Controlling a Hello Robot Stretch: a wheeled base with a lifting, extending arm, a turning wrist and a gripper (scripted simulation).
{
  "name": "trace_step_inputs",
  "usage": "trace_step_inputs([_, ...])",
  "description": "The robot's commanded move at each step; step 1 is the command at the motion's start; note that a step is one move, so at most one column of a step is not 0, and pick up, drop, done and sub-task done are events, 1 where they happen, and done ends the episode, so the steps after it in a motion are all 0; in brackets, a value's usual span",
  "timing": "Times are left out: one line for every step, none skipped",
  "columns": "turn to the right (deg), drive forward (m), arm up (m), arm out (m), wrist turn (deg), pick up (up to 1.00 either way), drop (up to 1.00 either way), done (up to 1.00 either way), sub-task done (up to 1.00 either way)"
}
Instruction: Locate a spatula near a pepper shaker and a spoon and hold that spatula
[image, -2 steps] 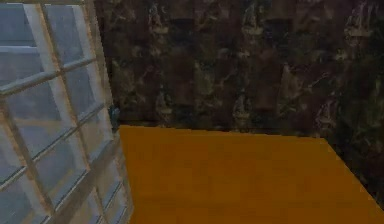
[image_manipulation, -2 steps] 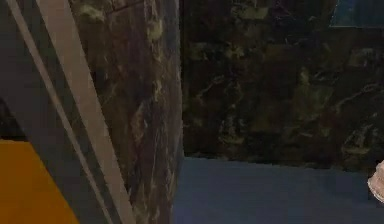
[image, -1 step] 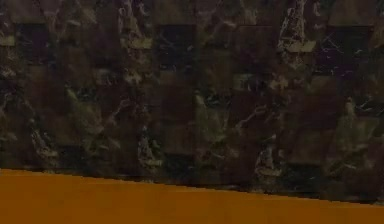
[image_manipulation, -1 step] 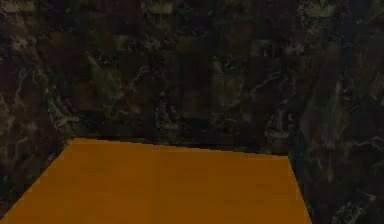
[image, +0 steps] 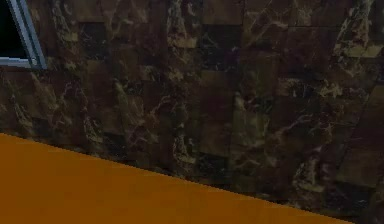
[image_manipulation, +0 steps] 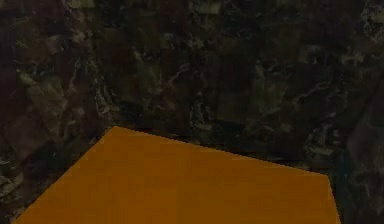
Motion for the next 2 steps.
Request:
trace_step_inputs([0.0, 0.25, 0.0, 0.0, 0.0, 0.0, 0.0, 0.0, 0.0])
trace_step_inputs([-21.0, 0.0, 0.0, 0.0, 0.0, 0.0, 0.0, 0.0, 0.0])
